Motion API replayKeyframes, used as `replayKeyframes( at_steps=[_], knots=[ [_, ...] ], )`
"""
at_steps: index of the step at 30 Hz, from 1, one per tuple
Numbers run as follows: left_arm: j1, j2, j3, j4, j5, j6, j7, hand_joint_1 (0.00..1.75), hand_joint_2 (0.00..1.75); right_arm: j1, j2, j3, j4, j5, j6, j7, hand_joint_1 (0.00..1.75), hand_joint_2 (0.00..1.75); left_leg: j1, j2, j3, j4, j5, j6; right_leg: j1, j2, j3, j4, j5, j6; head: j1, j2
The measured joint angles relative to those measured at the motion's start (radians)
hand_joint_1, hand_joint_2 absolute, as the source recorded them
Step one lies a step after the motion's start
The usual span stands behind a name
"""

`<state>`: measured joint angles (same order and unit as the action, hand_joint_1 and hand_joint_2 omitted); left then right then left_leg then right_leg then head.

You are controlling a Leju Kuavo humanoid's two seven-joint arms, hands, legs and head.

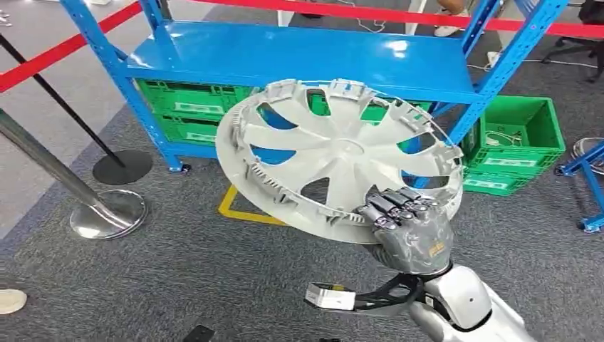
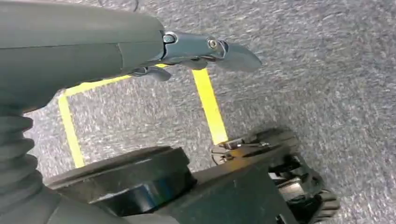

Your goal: Take the parts from the cabinet and place them on the table.

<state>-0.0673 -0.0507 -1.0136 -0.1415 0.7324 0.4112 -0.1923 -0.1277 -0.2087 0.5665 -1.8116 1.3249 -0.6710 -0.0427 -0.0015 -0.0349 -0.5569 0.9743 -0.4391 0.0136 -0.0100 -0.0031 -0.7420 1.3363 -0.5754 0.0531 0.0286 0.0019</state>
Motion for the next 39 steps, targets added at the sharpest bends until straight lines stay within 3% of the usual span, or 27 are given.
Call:
replayKeyframes(
  at_steps=[1,3,4,5,8,9,11,13,14,15,16,18,19,20,21,23,24,26,27,29,30,31,33,34,35,36,39],
  knots=[
    [0.001,0.000,0.000,0.000,0.001,0.000,0.000,0.00,1.75,0.000,0.002,0.000,0.000,0.003,0.000,0.003,1.75,1.75,-0.002,-0.010,-0.002,0.000,0.003,-0.001,0.002,0.002,0.035,-0.049,0.027,-0.006,0.000,0.000],
    [0.001,0.001,0.000,0.000,0.001,-0.001,0.000,0.00,1.75,-0.001,0.003,0.000,0.000,0.009,0.000,0.006,1.75,1.75,-0.003,-0.034,-0.003,0.001,0.008,-0.003,0.003,0.023,0.137,-0.219,0.099,-0.018,0.000,0.000],
    [0.000,0.000,0.000,0.000,0.001,-0.003,0.000,0.00,1.75,-0.005,0.004,-0.001,0.000,0.011,-0.001,0.009,1.75,1.75,-0.002,-0.045,-0.006,0.001,0.010,-0.007,0.001,0.066,0.181,-0.299,0.098,-0.027,0.000,0.000],
    [-0.002,0.000,0.000,0.000,0.001,-0.004,0.000,0.00,1.75,-0.007,0.005,-0.002,0.001,0.015,-0.001,0.010,1.75,1.75,-0.006,-0.053,-0.015,0.010,0.015,-0.013,-0.003,0.084,0.192,-0.316,0.102,-0.024,-0.004,0.000],
    [0.003,-0.001,0.000,0.000,0.002,-0.006,0.000,0.00,1.75,-0.011,0.005,-0.003,0.002,0.024,-0.001,0.012,1.75,1.75,0.005,-0.077,-0.037,0.009,0.030,-0.035,0.005,0.060,0.184,-0.315,0.100,-0.027,-0.002,0.000],
    [0.003,0.002,0.000,0.001,0.002,-0.006,0.000,0.00,1.75,-0.012,0.007,-0.003,0.002,0.025,-0.001,0.013,1.75,1.75,0.003,-0.075,-0.042,0.013,0.024,-0.039,-0.005,0.043,0.185,-0.325,0.107,-0.036,-0.002,0.000],
    [0.003,0.001,0.000,0.001,0.002,-0.006,0.001,0.00,1.75,-0.011,0.010,-0.003,0.003,0.029,-0.001,0.019,1.75,1.75,-0.001,0.001,-0.073,0.081,-0.034,-0.055,-0.004,0.021,0.183,-0.328,0.113,-0.045,-0.016,0.000],
    [-0.001,0.001,0.000,0.001,0.002,-0.006,0.002,0.00,1.75,-0.011,0.010,-0.004,0.003,0.034,-0.002,0.021,1.75,1.75,0.004,0.021,-0.144,0.243,-0.114,-0.066,-0.003,-0.008,0.176,-0.327,0.115,-0.048,-0.016,0.000],
    [0.000,0.001,0.000,0.001,0.002,-0.006,0.002,0.00,1.75,-0.011,0.011,-0.004,0.005,0.037,-0.002,0.021,1.75,1.75,0.006,0.022,-0.171,0.310,-0.137,-0.069,-0.002,-0.022,0.173,-0.327,0.117,-0.048,-0.016,0.000],
    [0.000,0.001,0.000,0.001,0.002,-0.006,0.002,0.00,1.75,-0.011,0.011,-0.004,0.006,0.038,-0.002,0.022,1.75,1.75,0.007,0.022,-0.175,0.325,-0.134,-0.071,-0.002,-0.034,0.171,-0.326,0.118,-0.048,-0.016,0.000],
    [-0.001,0.001,0.000,0.001,0.002,-0.006,0.002,0.00,1.75,-0.010,0.011,-0.004,0.007,0.040,-0.002,0.022,1.75,1.75,0.008,0.024,-0.150,0.291,-0.105,-0.072,-0.002,-0.049,0.170,-0.326,0.119,-0.046,-0.016,0.000],
    [0.001,0.002,0.000,0.001,0.002,-0.006,0.004,0.00,1.75,-0.009,0.011,-0.004,0.007,0.044,-0.003,0.024,1.75,1.75,0.008,0.045,-0.053,0.124,-0.024,-0.068,-0.002,-0.072,0.172,-0.326,0.120,-0.044,-0.016,0.000],
    [0.000,0.002,0.000,0.001,0.002,-0.006,0.004,0.00,1.75,-0.010,0.013,-0.004,0.007,0.046,-0.003,0.025,1.75,1.75,0.005,0.099,-0.002,0.038,0.005,-0.065,0.001,-0.079,0.173,-0.326,0.121,-0.041,-0.016,0.000],
    [-0.004,0.002,0.000,0.001,0.002,-0.006,0.005,0.00,1.75,-0.010,0.013,-0.004,0.006,0.049,-0.005,0.027,1.75,1.75,-0.007,0.129,0.010,0.000,-0.004,-0.062,0.011,-0.090,0.168,-0.318,0.118,-0.034,-0.019,0.000],
    [-0.008,0.002,0.000,0.001,0.002,-0.005,0.005,0.00,1.75,-0.011,0.013,-0.005,0.006,0.050,-0.007,0.029,1.75,1.75,-0.005,0.115,0.000,0.004,0.000,-0.044,0.012,-0.100,0.165,-0.319,0.122,-0.029,-0.017,0.000],
    [-0.003,0.003,0.000,0.001,0.002,-0.005,0.005,0.00,1.75,-0.011,0.013,-0.005,0.006,0.052,-0.007,0.029,1.75,1.75,-0.009,0.094,-0.008,0.005,0.003,-0.034,0.011,-0.122,0.168,-0.322,0.125,-0.025,-0.018,0.000],
    [-0.001,0.003,0.000,0.001,0.002,-0.005,0.006,0.00,1.75,-0.011,0.013,-0.005,0.006,0.052,-0.007,0.029,1.75,1.75,-0.009,0.081,-0.010,0.000,0.010,-0.022,0.009,-0.135,0.170,-0.323,0.125,-0.018,-0.019,0.000],
    [0.002,0.005,0.000,0.001,0.002,-0.005,0.007,0.00,1.75,-0.009,0.013,-0.005,0.006,0.053,-0.008,0.029,1.75,1.75,-0.001,0.060,-0.015,-0.003,0.020,-0.007,0.002,-0.040,0.142,-0.267,0.072,-0.009,-0.016,0.000],
    [-0.001,0.005,0.000,0.001,0.002,-0.006,0.007,0.00,1.75,-0.009,0.013,-0.005,0.006,0.053,-0.008,0.029,1.75,1.75,-0.001,0.047,-0.019,-0.003,0.023,-0.001,0.002,-0.013,0.109,-0.183,0.026,-0.010,-0.014,0.000],
    [-0.003,0.003,0.000,0.001,0.001,-0.007,0.007,0.00,1.75,-0.007,0.013,-0.005,0.007,0.053,-0.009,0.031,1.75,1.75,-0.003,0.021,-0.027,-0.002,0.028,0.004,0.003,0.003,0.042,-0.025,-0.042,-0.009,-0.013,0.000],
    [-0.002,0.003,0.000,0.001,0.001,-0.008,0.008,0.00,1.75,-0.005,0.013,-0.005,0.007,0.051,-0.009,0.031,1.75,1.75,-0.003,0.007,-0.028,-0.002,0.030,0.004,0.003,0.004,0.030,0.007,-0.047,-0.009,-0.015,0.000],
    [0.000,0.004,0.000,0.001,0.001,-0.008,0.010,0.00,1.75,-0.004,0.013,-0.005,0.007,0.049,-0.009,0.033,1.75,1.75,-0.002,-0.008,-0.030,-0.002,0.033,0.002,0.003,0.004,0.041,-0.010,-0.028,-0.010,-0.014,0.000],
    [0.002,0.003,0.000,0.001,0.001,-0.011,0.013,0.00,1.75,-0.004,0.013,-0.005,0.007,0.044,-0.009,0.037,1.75,1.75,0.001,-0.040,-0.031,0.001,0.037,-0.005,-0.003,0.013,0.128,-0.171,0.058,-0.010,-0.014,0.000],
    [0.001,0.003,0.000,0.001,0.002,-0.011,0.014,0.00,1.75,-0.005,0.013,-0.005,0.007,0.043,-0.009,0.038,1.75,1.75,0.003,-0.053,-0.032,0.006,0.037,-0.007,-0.009,0.045,0.178,-0.264,0.095,-0.007,-0.013,0.000],
    [0.000,0.005,0.000,0.001,0.002,-0.011,0.014,0.00,1.75,-0.005,0.013,-0.005,0.007,0.042,-0.009,0.039,1.75,1.75,-0.001,-0.066,-0.039,0.011,0.038,-0.016,-0.017,0.111,0.196,-0.300,0.071,-0.001,-0.014,0.000],
    [-0.002,0.005,0.000,0.001,0.002,-0.011,0.015,0.00,1.75,-0.004,0.013,-0.005,0.005,0.042,-0.011,0.039,1.75,1.75,0.000,-0.076,-0.051,0.024,0.041,-0.019,-0.019,0.110,0.203,-0.309,0.076,-0.004,-0.016,0.000],
    [0.005,0.006,0.000,0.001,0.003,-0.010,0.015,0.00,1.75,-0.001,0.013,-0.005,0.005,0.040,-0.011,0.041,1.75,1.75,0.007,-0.109,-0.067,0.016,0.060,-0.040,-0.010,0.077,0.191,-0.296,0.084,-0.019,-0.017,0.000]
  ],
)
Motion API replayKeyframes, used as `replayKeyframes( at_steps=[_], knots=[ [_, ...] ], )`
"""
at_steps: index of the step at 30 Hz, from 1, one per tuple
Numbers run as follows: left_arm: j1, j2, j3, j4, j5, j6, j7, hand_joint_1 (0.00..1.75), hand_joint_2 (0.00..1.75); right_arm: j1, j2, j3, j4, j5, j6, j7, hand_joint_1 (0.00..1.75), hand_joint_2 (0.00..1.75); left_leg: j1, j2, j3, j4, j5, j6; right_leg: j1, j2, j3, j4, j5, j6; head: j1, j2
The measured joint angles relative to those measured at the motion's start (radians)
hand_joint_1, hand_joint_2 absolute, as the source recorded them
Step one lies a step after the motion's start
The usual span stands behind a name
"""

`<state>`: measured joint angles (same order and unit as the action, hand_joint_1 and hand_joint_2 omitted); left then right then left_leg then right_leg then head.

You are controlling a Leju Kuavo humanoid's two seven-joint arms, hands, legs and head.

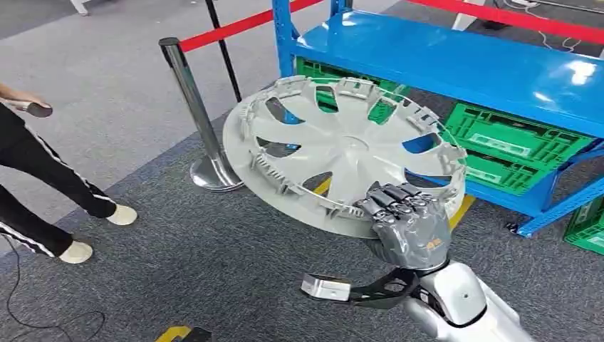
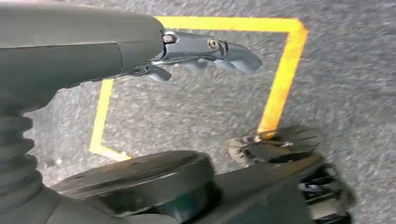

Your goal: Take the parts from the cabinet and place them on the table.

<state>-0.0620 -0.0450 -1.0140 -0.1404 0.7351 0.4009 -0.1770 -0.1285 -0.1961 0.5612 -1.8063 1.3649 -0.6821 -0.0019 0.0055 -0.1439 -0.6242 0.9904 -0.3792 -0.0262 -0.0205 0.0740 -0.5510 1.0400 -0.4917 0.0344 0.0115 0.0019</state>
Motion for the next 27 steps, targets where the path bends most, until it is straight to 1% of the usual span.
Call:
replayKeyframes(
  at_steps=[1,2,3,4,5,6,7,8,9,10,11,12,13,14,15,16,17,18,19,20,21,22,23,24,25,26,27],
  knots=[
    [0.002,0.003,0.000,0.001,0.000,0.000,0.000,0.00,1.75,-0.001,0.000,0.000,0.000,0.000,0.000,0.000,1.75,1.75,0.000,0.012,-0.004,0.004,-0.014,-0.003,-0.007,-0.020,0.000,-0.004,0.005,-0.008,0.002,0.000],
    [0.002,0.000,0.000,0.001,0.002,0.000,0.000,0.00,1.75,0.002,0.000,0.000,0.000,-0.001,0.000,0.001,1.75,1.75,-0.008,0.068,-0.018,0.033,-0.038,-0.008,-0.006,-0.029,-0.001,-0.006,0.007,-0.012,-0.009,0.000],
    [-0.002,0.000,0.000,0.001,0.002,0.000,0.000,0.00,1.75,0.003,0.000,-0.001,-0.002,0.000,0.000,0.002,1.75,1.75,-0.007,0.105,-0.050,0.100,-0.076,-0.015,-0.003,-0.046,-0.004,-0.006,0.008,-0.018,-0.013,0.000],
    [-0.006,0.000,0.000,0.001,0.001,0.000,0.000,0.00,1.75,0.004,0.000,-0.002,-0.002,0.000,-0.002,0.002,1.75,1.75,-0.005,0.124,-0.087,0.183,-0.113,-0.018,0.000,-0.062,-0.006,-0.005,0.009,-0.020,-0.012,0.000],
    [-0.008,0.000,0.000,0.001,0.002,0.000,0.000,0.00,1.75,0.006,0.000,-0.003,-0.002,-0.001,-0.002,0.002,1.75,1.75,-0.004,0.132,-0.124,0.267,-0.144,-0.020,0.001,-0.079,-0.008,-0.005,0.010,-0.021,-0.013,0.000],
    [-0.008,0.000,0.000,0.001,0.003,0.000,0.000,0.00,1.75,0.008,0.000,-0.003,-0.002,-0.002,-0.002,0.002,1.75,1.75,-0.003,0.133,-0.144,0.317,-0.157,-0.021,0.002,-0.095,-0.009,-0.005,0.010,-0.022,-0.013,0.000],
    [-0.009,0.000,0.000,0.001,0.003,0.000,0.000,0.00,1.75,0.010,0.000,-0.003,-0.002,-0.005,-0.002,0.002,1.75,1.75,-0.003,0.133,-0.138,0.313,-0.145,-0.020,0.003,-0.109,-0.009,-0.005,0.010,-0.022,-0.013,0.000],
    [-0.008,0.000,0.000,0.001,0.005,0.000,0.000,0.00,1.75,0.011,0.000,-0.003,-0.002,-0.007,-0.002,0.002,1.75,1.75,-0.003,0.134,-0.109,0.268,-0.115,-0.018,0.004,-0.123,-0.009,-0.005,0.010,-0.022,-0.013,0.000],
    [-0.007,0.000,0.000,0.001,0.007,0.000,0.000,0.00,1.75,0.011,0.000,-0.003,-0.002,-0.008,-0.002,0.002,1.75,1.75,-0.004,0.139,-0.071,0.201,-0.082,-0.014,0.005,-0.133,-0.008,-0.005,0.010,-0.022,-0.013,0.000],
    [-0.006,0.000,0.000,0.001,0.007,0.000,0.000,0.00,1.75,0.011,0.000,-0.003,-0.004,-0.010,-0.002,0.002,1.75,1.75,-0.007,0.164,-0.007,0.093,-0.039,-0.008,0.006,-0.144,-0.007,-0.006,0.010,-0.021,-0.013,0.000],
    [-0.006,0.000,0.000,0.001,0.007,0.000,0.000,0.00,1.75,0.010,0.000,-0.003,-0.008,-0.014,-0.002,0.002,1.75,1.75,-0.014,0.215,0.033,0.019,-0.033,-0.002,0.009,-0.154,-0.007,-0.006,0.009,-0.020,-0.013,0.000],
    [-0.009,0.000,0.000,0.001,0.007,0.000,0.000,0.00,1.75,0.010,0.000,-0.006,-0.011,-0.016,-0.002,0.002,1.75,1.75,-0.024,0.217,0.036,0.000,-0.039,0.006,0.016,-0.163,-0.011,-0.002,0.007,-0.015,-0.014,0.000],
    [-0.010,-0.002,0.000,0.001,0.007,0.000,0.000,0.00,1.75,0.010,0.000,-0.008,-0.011,-0.016,-0.002,0.002,1.75,1.75,-0.023,0.208,0.030,0.001,-0.036,0.013,0.018,-0.173,-0.011,-0.005,0.008,-0.012,-0.010,0.000],
    [-0.007,-0.001,0.000,0.001,0.008,0.000,0.000,0.00,1.75,0.010,0.000,-0.008,-0.011,-0.017,-0.002,0.002,1.75,1.75,-0.025,0.197,0.025,0.001,-0.034,0.018,0.017,-0.184,-0.009,-0.009,0.010,-0.008,-0.013,0.000],
    [-0.004,0.000,0.000,0.001,0.009,0.000,0.000,0.00,1.75,0.011,0.000,-0.008,-0.011,-0.019,-0.002,0.002,1.75,1.75,-0.027,0.187,0.023,0.000,-0.032,0.024,0.016,-0.194,-0.006,-0.015,0.013,-0.003,-0.011,0.000],
    [-0.001,0.002,0.000,0.001,0.010,0.000,0.000,0.00,1.75,0.010,0.000,-0.008,-0.012,-0.021,-0.002,0.002,1.75,1.75,-0.019,0.172,0.029,-0.014,-0.022,0.035,0.014,-0.190,-0.010,-0.012,0.005,0.006,-0.013,0.000],
    [0.001,0.000,0.000,0.001,0.010,0.000,0.001,0.00,1.75,0.011,0.000,-0.008,-0.012,-0.022,-0.001,0.002,1.75,1.75,-0.017,0.164,0.029,-0.016,-0.020,0.039,0.011,-0.138,-0.019,0.006,-0.012,0.009,-0.010,0.000],
    [0.000,0.001,0.000,0.002,0.010,0.000,0.002,0.00,1.75,0.011,0.000,-0.008,-0.015,-0.024,-0.002,0.002,1.75,1.75,-0.016,0.155,0.027,-0.016,-0.019,0.043,0.010,-0.101,-0.040,0.060,-0.045,0.007,-0.009,0.000],
    [-0.003,-0.001,0.000,0.002,0.010,-0.001,0.002,0.00,1.75,0.012,0.000,-0.008,-0.015,-0.024,-0.002,0.002,1.75,1.75,-0.016,0.141,0.026,-0.015,-0.017,0.046,0.011,-0.081,-0.083,0.154,-0.090,0.008,-0.004,0.000],
    [-0.004,-0.002,0.000,0.001,0.010,-0.002,0.002,0.00,1.75,0.012,0.000,-0.009,-0.015,-0.024,-0.001,0.001,1.75,1.75,-0.016,0.130,0.025,-0.015,-0.016,0.048,0.012,-0.074,-0.125,0.243,-0.125,0.010,-0.003,0.000],
    [-0.004,-0.003,0.000,0.001,0.010,-0.003,0.002,0.00,1.75,0.013,0.000,-0.009,-0.015,-0.024,-0.001,0.000,1.75,1.75,-0.017,0.117,0.025,-0.015,-0.016,0.048,0.013,-0.072,-0.156,0.306,-0.142,0.010,-0.004,0.000],
    [-0.002,-0.003,0.000,0.002,0.010,-0.003,0.002,0.00,1.75,0.015,0.000,-0.009,-0.015,-0.025,-0.001,0.000,1.75,1.75,-0.016,0.103,0.025,-0.015,-0.015,0.049,0.013,-0.072,-0.167,0.320,-0.133,0.009,-0.003,0.000],
    [-0.001,-0.003,0.000,0.002,0.010,-0.003,0.002,0.00,1.75,0.016,0.000,-0.009,-0.015,-0.026,-0.001,0.000,1.75,1.75,-0.015,0.087,0.025,-0.014,-0.014,0.047,0.011,-0.072,-0.151,0.280,-0.098,0.010,-0.004,0.000],
    [-0.001,-0.003,0.000,0.002,0.010,-0.003,0.002,0.00,1.75,0.016,0.000,-0.009,-0.015,-0.027,0.000,0.000,1.75,1.75,-0.012,0.072,0.025,-0.012,-0.013,0.046,0.009,-0.070,-0.117,0.205,-0.053,0.011,-0.004,0.000],
    [-0.001,-0.004,0.000,0.001,0.010,-0.003,0.002,0.00,1.75,0.016,0.000,-0.009,-0.016,-0.027,0.000,0.000,1.75,1.75,-0.009,0.056,0.025,-0.009,-0.013,0.042,0.005,-0.055,-0.067,0.104,-0.003,0.013,-0.004,0.000],
    [-0.001,-0.004,0.000,0.002,0.010,-0.003,0.002,0.00,1.75,0.016,0.000,-0.009,-0.016,-0.027,0.000,0.000,1.75,1.75,-0.008,0.043,0.022,-0.002,-0.015,0.036,-0.004,-0.008,-0.029,0.024,0.021,0.020,-0.002,0.000],
    [-0.004,-0.002,0.000,0.002,0.010,-0.003,0.002,0.00,1.75,0.016,0.000,-0.009,-0.016,-0.027,0.000,-0.001,1.75,1.75,-0.012,0.031,0.010,0.011,-0.016,0.028,-0.012,0.037,-0.022,0.003,0.002,0.022,-0.002,0.000]
  ],
)
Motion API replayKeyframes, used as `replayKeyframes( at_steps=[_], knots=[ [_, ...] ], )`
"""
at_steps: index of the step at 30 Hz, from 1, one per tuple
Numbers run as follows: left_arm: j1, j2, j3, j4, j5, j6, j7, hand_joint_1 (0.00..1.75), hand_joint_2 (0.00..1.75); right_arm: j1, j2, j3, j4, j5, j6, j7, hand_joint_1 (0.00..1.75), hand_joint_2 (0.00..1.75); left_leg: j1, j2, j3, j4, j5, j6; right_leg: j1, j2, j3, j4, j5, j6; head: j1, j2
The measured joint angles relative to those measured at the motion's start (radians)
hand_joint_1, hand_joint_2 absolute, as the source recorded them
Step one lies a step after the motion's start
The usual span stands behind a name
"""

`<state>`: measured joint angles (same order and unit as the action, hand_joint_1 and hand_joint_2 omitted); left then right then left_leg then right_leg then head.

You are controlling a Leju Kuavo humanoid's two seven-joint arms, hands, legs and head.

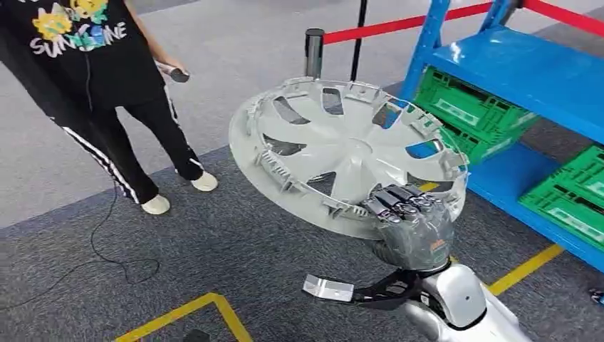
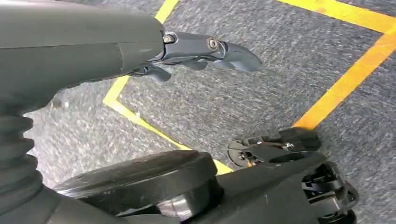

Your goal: Take the parts from the cabinet and place them on the table.

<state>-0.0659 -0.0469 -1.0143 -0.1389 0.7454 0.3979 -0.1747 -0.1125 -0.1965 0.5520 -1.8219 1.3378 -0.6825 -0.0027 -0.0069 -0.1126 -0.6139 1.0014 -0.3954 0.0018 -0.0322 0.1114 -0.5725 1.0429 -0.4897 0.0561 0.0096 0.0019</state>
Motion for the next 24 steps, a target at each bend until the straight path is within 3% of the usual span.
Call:
replayKeyframes(
  at_steps=[1,3,4,5,6,7,9,10,11,12,13,14,15,16,17,19,20,21,22,24],
  knots=[
    [0.001,0.000,0.000,0.000,0.000,0.000,0.000,0.00,1.75,0.000,0.000,0.000,-0.001,0.000,0.000,0.000,1.75,1.75,0.001,-0.009,-0.009,0.001,0.006,-0.002,0.002,-0.018,0.003,0.006,0.005,-0.011,-0.002,0.000],
    [0.008,0.000,0.000,0.000,0.000,0.000,0.000,0.00,1.75,0.003,0.000,-0.001,-0.001,0.000,0.000,0.000,1.75,1.75,0.007,-0.028,-0.017,-0.005,0.017,-0.014,0.011,-0.034,-0.003,0.011,0.009,-0.019,-0.005,0.000],
    [0.010,0.002,0.000,0.001,0.002,0.000,0.000,0.00,1.75,0.004,0.000,0.000,-0.001,-0.001,0.000,0.000,1.75,1.75,0.009,-0.041,-0.020,-0.005,0.018,-0.018,0.007,-0.050,-0.002,0.009,0.012,-0.026,-0.005,0.000],
    [0.011,0.002,0.000,0.001,0.002,0.001,0.000,0.00,1.75,0.003,0.000,0.000,-0.001,0.000,0.000,0.000,1.75,1.75,0.003,0.002,-0.024,0.005,0.007,-0.021,0.006,-0.065,-0.001,0.008,0.014,-0.031,-0.003,0.000],
    [0.009,-0.002,0.000,0.002,0.003,0.001,0.000,0.00,1.75,0.005,0.000,-0.002,-0.002,0.000,0.000,0.001,1.75,1.75,-0.001,0.051,-0.042,0.041,-0.020,-0.027,0.007,-0.076,-0.001,0.008,0.014,-0.040,-0.017,0.000],
    [0.004,-0.002,0.000,0.002,0.003,0.002,0.000,0.00,1.75,0.006,0.000,-0.003,-0.004,0.000,0.000,0.001,1.75,1.75,0.000,0.081,-0.076,0.117,-0.062,-0.033,0.010,-0.092,-0.002,0.008,0.014,-0.044,-0.016,0.000],
    [-0.002,0.000,0.000,0.002,0.003,0.002,0.000,0.00,1.75,0.010,0.000,-0.006,-0.004,0.001,0.000,0.001,1.75,1.75,0.004,0.097,-0.154,0.291,-0.134,-0.036,0.014,-0.126,-0.003,0.008,0.011,-0.048,-0.016,0.000],
    [-0.003,0.000,0.000,0.002,0.004,0.002,0.000,0.00,1.75,0.012,0.000,-0.006,-0.004,0.001,-0.001,0.000,1.75,1.75,0.004,0.097,-0.169,0.327,-0.140,-0.037,0.015,-0.141,-0.002,0.008,0.011,-0.049,-0.014,0.000],
    [-0.004,0.000,0.000,0.002,0.004,0.002,0.000,0.00,1.75,0.014,0.000,-0.006,-0.004,0.001,0.000,0.000,1.75,1.75,0.004,0.097,-0.159,0.314,-0.123,-0.036,0.016,-0.156,-0.002,0.008,0.010,-0.049,-0.017,0.000],
    [-0.004,0.000,0.000,0.002,0.006,0.002,0.001,0.00,1.75,0.014,0.000,-0.006,-0.004,0.002,-0.001,0.000,1.75,1.75,0.004,0.098,-0.131,0.261,-0.089,-0.034,0.016,-0.168,-0.001,0.008,0.010,-0.050,-0.016,0.000],
    [-0.002,0.000,0.000,0.002,0.006,0.002,0.001,0.00,1.75,0.014,0.000,-0.006,-0.005,0.002,-0.001,0.000,1.75,1.75,0.004,0.107,-0.081,0.173,-0.047,-0.032,0.017,-0.180,0.001,0.008,0.008,-0.049,-0.016,0.000],
    [-0.001,0.000,0.000,0.002,0.006,0.000,0.002,0.00,1.75,0.013,0.000,-0.006,-0.007,0.003,-0.001,0.000,1.75,1.75,0.003,0.134,-0.031,0.084,-0.011,-0.028,0.017,-0.190,0.004,0.008,0.006,-0.047,-0.016,0.000],
    [-0.001,-0.002,0.000,0.002,0.006,-0.001,0.002,0.00,1.75,0.013,0.000,-0.007,-0.010,0.004,-0.001,0.000,1.75,1.75,-0.006,0.199,0.001,0.026,-0.013,-0.030,0.024,-0.198,0.003,0.008,0.003,-0.043,-0.017,0.000],
    [-0.004,-0.004,0.000,0.002,0.006,-0.003,0.002,0.00,1.75,0.014,0.000,-0.009,-0.011,0.006,-0.002,0.000,1.75,1.75,-0.013,0.197,0.003,0.006,-0.018,-0.018,0.029,-0.206,-0.001,0.011,0.000,-0.037,-0.019,0.000],
    [-0.003,-0.005,0.000,0.002,0.006,-0.003,0.002,0.00,1.75,0.015,0.000,-0.010,-0.011,0.009,-0.002,0.000,1.75,1.75,-0.014,0.190,-0.003,0.006,-0.016,-0.014,0.031,-0.218,0.000,0.007,0.001,-0.034,-0.013,0.000],
    [0.003,-0.005,0.000,0.002,0.006,-0.003,0.002,0.00,1.75,0.018,0.000,-0.010,-0.013,0.011,-0.002,0.000,1.75,1.75,-0.018,0.163,-0.006,0.002,-0.015,0.000,0.028,-0.245,0.010,-0.001,0.000,-0.025,-0.015,0.000],
    [0.005,-0.006,0.000,0.002,0.006,-0.003,0.002,0.00,1.75,0.020,0.000,-0.011,-0.015,0.011,-0.002,0.000,1.75,1.75,-0.008,0.148,0.003,-0.009,-0.008,0.010,0.023,-0.234,0.001,0.004,-0.010,-0.017,-0.013,0.000],
    [0.006,-0.003,0.000,0.002,0.007,-0.003,0.002,0.00,1.75,0.023,-0.001,-0.012,-0.016,0.012,-0.002,0.000,1.75,1.75,-0.007,0.140,0.005,-0.010,-0.008,0.015,0.022,-0.176,-0.005,0.034,-0.031,-0.016,-0.011,0.000],
    [0.005,-0.002,-0.001,0.002,0.007,-0.003,0.002,0.00,1.75,0.027,-0.001,-0.015,-0.019,0.013,-0.002,0.000,1.75,1.75,-0.006,0.128,0.005,-0.010,-0.008,0.021,0.022,-0.138,-0.034,0.099,-0.063,-0.018,-0.009,0.000],
    [0.001,-0.005,-0.001,0.002,0.006,-0.003,0.002,0.00,1.75,0.031,-0.002,-0.016,-0.020,0.014,-0.002,0.000,1.75,1.75,-0.006,0.097,0.005,-0.009,-0.008,0.024,0.023,-0.113,-0.121,0.267,-0.130,-0.016,-0.003,0.000]
  ],
)
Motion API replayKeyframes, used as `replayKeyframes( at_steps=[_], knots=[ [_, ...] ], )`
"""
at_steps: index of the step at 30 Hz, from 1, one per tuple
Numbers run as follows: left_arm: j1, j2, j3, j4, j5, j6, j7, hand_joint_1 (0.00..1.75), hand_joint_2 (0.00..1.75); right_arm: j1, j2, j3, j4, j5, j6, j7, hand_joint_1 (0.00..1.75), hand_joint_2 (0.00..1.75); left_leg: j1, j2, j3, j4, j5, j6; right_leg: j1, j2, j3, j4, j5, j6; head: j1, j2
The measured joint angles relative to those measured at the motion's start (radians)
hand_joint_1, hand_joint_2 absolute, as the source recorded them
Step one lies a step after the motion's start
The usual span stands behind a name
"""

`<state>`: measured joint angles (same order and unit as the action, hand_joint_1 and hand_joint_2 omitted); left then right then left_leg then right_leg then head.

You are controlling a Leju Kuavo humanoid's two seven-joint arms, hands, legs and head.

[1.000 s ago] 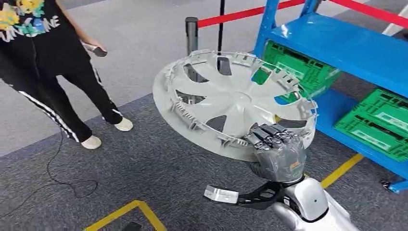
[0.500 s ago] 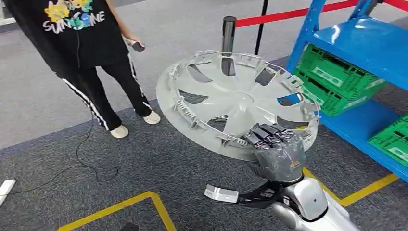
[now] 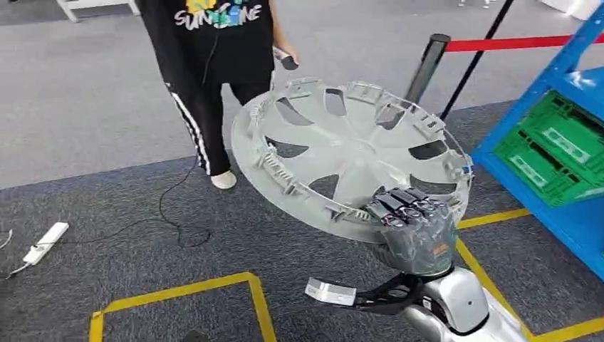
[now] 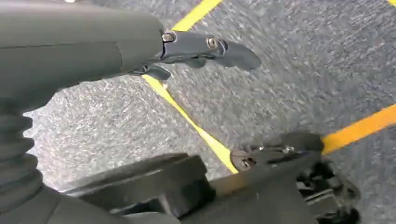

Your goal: Take the parts from the cabinet and place them on the table.

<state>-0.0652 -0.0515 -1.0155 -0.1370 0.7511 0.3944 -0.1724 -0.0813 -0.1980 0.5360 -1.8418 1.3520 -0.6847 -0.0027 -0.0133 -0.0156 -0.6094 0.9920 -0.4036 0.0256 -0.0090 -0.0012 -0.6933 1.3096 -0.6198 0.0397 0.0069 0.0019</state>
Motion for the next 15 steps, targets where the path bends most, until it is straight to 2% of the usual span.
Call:
replayKeyframes(
  at_steps=[1,2,3,4,5,6,7,8,10,11,12,13,14,15],
  knots=[
    [0.001,-0.002,-0.001,0.000,0.000,-0.001,0.000,0.00,1.75,0.003,-0.002,0.000,0.000,0.001,0.000,0.000,1.75,1.75,0.000,-0.017,0.001,0.001,0.000,0.000,0.001,0.001,-0.029,0.048,-0.007,0.000,-0.001,0.000],
    [0.002,-0.003,-0.002,0.000,0.000,-0.001,0.000,0.00,1.75,0.006,-0.002,0.000,0.000,0.000,0.000,0.000,1.75,1.75,0.001,-0.031,0.002,0.001,0.000,0.000,0.001,0.002,-0.035,0.043,0.012,0.000,0.000,0.000],
    [0.003,-0.004,-0.003,0.000,0.000,-0.002,0.000,0.00,1.75,0.010,-0.002,0.000,0.000,0.000,0.000,0.000,1.75,1.75,0.002,-0.048,0.002,0.002,0.000,0.000,0.000,0.003,-0.018,-0.006,0.052,0.000,-0.001,0.000],
    [0.004,-0.004,-0.004,0.000,0.000,-0.003,0.000,0.00,1.75,0.011,-0.002,0.000,-0.001,0.000,0.000,0.001,1.75,1.75,0.006,-0.065,0.003,0.004,0.000,-0.002,-0.003,0.009,0.019,-0.093,0.105,0.000,0.000,0.000],
    [0.003,-0.004,-0.004,0.000,0.000,-0.003,0.000,0.00,1.75,0.011,-0.002,-0.001,-0.001,0.000,0.000,0.001,1.75,1.75,0.009,-0.079,0.004,0.006,-0.002,-0.007,-0.007,0.030,0.062,-0.185,0.151,0.003,0.000,0.000],
    [0.004,-0.003,-0.004,0.000,0.000,-0.003,0.000,0.00,1.75,0.011,-0.002,-0.002,-0.001,0.001,0.000,0.001,1.75,1.75,0.010,-0.091,0.001,0.009,-0.004,-0.014,-0.017,0.087,0.088,-0.240,0.155,0.009,0.002,0.000],
    [0.001,-0.003,-0.004,0.000,0.000,-0.003,0.000,0.00,1.75,0.012,-0.002,-0.002,-0.002,0.001,0.000,0.001,1.75,1.75,0.007,-0.103,-0.008,0.021,-0.004,-0.021,-0.022,0.110,0.098,-0.258,0.148,0.010,0.001,0.000],
    [0.002,-0.003,-0.005,0.000,0.000,-0.003,0.000,0.00,1.75,0.013,-0.002,-0.003,-0.005,0.002,0.000,0.001,1.75,1.75,0.010,-0.112,-0.014,0.018,0.002,-0.024,-0.019,0.095,0.097,-0.254,0.151,0.005,-0.001,0.000],
    [0.007,-0.002,-0.005,0.000,0.000,-0.003,0.000,0.00,1.75,0.013,-0.003,-0.004,-0.005,0.002,0.000,0.002,1.75,1.75,0.018,-0.135,-0.018,0.011,0.009,-0.035,-0.011,0.078,0.097,-0.252,0.153,-0.003,0.000,0.000],
    [0.006,-0.001,-0.005,0.001,0.000,-0.004,0.000,0.00,1.75,0.012,-0.003,-0.005,-0.005,0.002,0.000,0.003,1.75,1.75,0.018,-0.136,-0.023,0.014,0.004,-0.038,-0.019,0.059,0.101,-0.258,0.157,-0.011,0.001,0.000],
    [0.006,-0.002,-0.005,0.001,0.000,-0.004,0.000,0.00,1.75,0.012,-0.003,-0.008,-0.005,0.002,0.001,0.003,1.75,1.75,0.007,-0.074,-0.030,0.033,-0.010,-0.043,-0.015,0.048,0.103,-0.258,0.156,-0.015,0.000,0.000],
    [0.003,-0.004,-0.005,0.001,0.000,-0.005,0.000,0.00,1.75,0.012,-0.003,-0.010,-0.006,0.002,0.001,0.003,1.75,1.75,0.007,-0.027,-0.057,0.088,-0.041,-0.049,-0.013,0.033,0.104,-0.259,0.155,-0.022,-0.012,0.000],
    [-0.002,-0.003,-0.005,0.001,0.000,-0.006,0.000,0.00,1.75,0.012,-0.003,-0.013,-0.006,0.003,0.002,0.003,1.75,1.75,0.009,-0.007,-0.095,0.164,-0.077,-0.053,-0.010,0.018,0.104,-0.259,0.154,-0.024,-0.009,0.000],
    [-0.004,-0.004,-0.005,0.001,0.000,-0.007,0.000,0.00,1.75,0.012,-0.003,-0.015,-0.006,0.003,0.002,0.003,1.75,1.75,0.011,0.002,-0.140,0.251,-0.112,-0.054,-0.008,0.001,0.104,-0.259,0.152,-0.026,-0.010,0.000]
  ],
)
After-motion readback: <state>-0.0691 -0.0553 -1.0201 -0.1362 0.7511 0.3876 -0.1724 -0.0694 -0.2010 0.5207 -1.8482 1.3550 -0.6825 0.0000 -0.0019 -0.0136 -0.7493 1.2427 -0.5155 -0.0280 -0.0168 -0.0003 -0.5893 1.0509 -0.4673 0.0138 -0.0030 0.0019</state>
